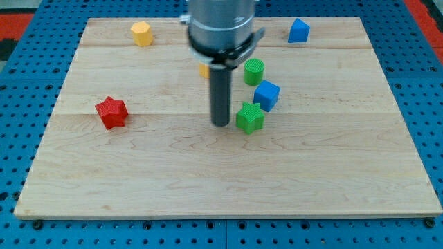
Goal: Push the green star into the blue cube
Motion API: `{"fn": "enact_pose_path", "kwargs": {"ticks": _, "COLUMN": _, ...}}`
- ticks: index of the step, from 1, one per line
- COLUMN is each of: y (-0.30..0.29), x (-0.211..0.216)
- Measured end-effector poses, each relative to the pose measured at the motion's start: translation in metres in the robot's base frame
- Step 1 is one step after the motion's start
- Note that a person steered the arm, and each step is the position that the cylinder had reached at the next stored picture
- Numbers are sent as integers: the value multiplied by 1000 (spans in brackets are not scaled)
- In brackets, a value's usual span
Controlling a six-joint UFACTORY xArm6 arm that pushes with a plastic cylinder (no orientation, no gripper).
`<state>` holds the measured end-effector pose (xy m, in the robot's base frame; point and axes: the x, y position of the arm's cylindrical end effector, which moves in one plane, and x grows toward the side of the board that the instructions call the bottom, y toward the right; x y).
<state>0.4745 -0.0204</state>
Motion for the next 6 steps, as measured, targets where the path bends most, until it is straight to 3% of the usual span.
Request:
{"fn": "enact_pose_path", "kwargs": {"ticks": 1, "y": 40, "x": 16}}
{"fn": "enact_pose_path", "kwargs": {"ticks": 2, "y": 128, "x": -21}}
{"fn": "enact_pose_path", "kwargs": {"ticks": 3, "y": 149, "x": -28}}
{"fn": "enact_pose_path", "kwargs": {"ticks": 5, "y": 55, "x": 30}}
{"fn": "enact_pose_path", "kwargs": {"ticks": 6, "y": 23, "x": 2}}
